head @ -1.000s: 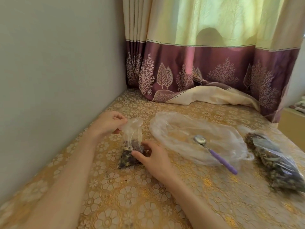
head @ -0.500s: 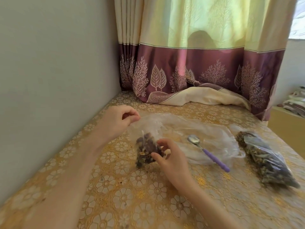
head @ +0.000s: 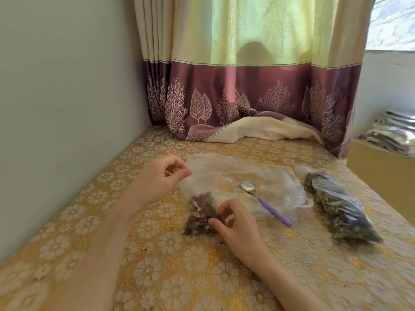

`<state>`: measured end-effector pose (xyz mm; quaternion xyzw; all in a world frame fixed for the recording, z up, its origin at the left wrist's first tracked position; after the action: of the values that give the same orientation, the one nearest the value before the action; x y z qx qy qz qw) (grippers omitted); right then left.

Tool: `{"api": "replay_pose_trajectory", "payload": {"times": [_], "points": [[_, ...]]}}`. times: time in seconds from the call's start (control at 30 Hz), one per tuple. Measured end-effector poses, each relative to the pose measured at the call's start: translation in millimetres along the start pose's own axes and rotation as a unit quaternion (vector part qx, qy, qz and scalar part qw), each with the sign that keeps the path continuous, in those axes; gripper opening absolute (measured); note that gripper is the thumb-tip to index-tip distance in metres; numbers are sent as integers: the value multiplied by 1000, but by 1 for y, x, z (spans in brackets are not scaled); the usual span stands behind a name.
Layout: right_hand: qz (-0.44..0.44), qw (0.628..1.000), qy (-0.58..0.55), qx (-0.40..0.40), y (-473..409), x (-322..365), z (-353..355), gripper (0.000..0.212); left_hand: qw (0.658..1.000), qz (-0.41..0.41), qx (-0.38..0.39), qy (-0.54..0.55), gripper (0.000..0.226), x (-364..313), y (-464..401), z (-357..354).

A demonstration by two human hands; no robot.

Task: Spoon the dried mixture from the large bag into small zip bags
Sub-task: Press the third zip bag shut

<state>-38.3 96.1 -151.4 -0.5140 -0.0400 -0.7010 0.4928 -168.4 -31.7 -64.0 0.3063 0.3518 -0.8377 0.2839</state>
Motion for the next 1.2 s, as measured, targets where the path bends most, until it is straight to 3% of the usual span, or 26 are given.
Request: {"api": "replay_pose_trajectory", "payload": {"times": [0.07, 0.17, 0.27, 0.4, 0.5, 0.57, 0.73, 0.93, 1.07, 1.2], "points": [[7, 1000, -4, -3, -1, 1, 0, 28, 998, -17, -52, -8, 5, 0, 1, 4], [17, 1000, -22, -10, -3, 3, 2, 28, 985, -79, -155, 8, 18, -13, 8, 13], [4, 999, -45, 14, -4, 3, 5, 28, 974, -104, -193, 48, 17, -22, 16, 13], [-45, 990, -112, 69, -7, 2, 15, 35, 977, -89, -170, 91, 15, -23, 21, 3], [-60, 989, -120, 67, -14, 2, 28, 16, 978, -67, -145, 138, 6, -21, 21, -7], [-89, 987, -107, 86, -17, -2, 34, 13, 974, -55, -128, 179, 11, -17, 20, -10], [-134, 963, -44, 230, -6, -8, 42, 8, 972, -24, -107, 208, 34, -7, 19, -18], [-82, 943, 67, 317, 24, -7, 51, 8, 977, -4, -97, 188, 36, 3, 21, -27], [-47, 945, 113, 303, 33, 0, 54, 9, 968, 17, -101, 228, 27, 7, 21, -28], [-8, 942, 160, 296, 39, 5, 54, 7, 966, -21, -122, 227, 8, -1, 22, -24]]}}
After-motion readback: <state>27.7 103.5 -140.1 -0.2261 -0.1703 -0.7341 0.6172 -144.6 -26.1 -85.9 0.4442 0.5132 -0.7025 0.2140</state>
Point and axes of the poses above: each hand's wrist, its own y-axis away from the middle knuckle, its own z-axis out of the back of the hand, x = y × z, the point moved 5 cm from there along -y, towards the middle knuckle, and after that the axes turned 7 degrees about -x, right-handed, at the moved point
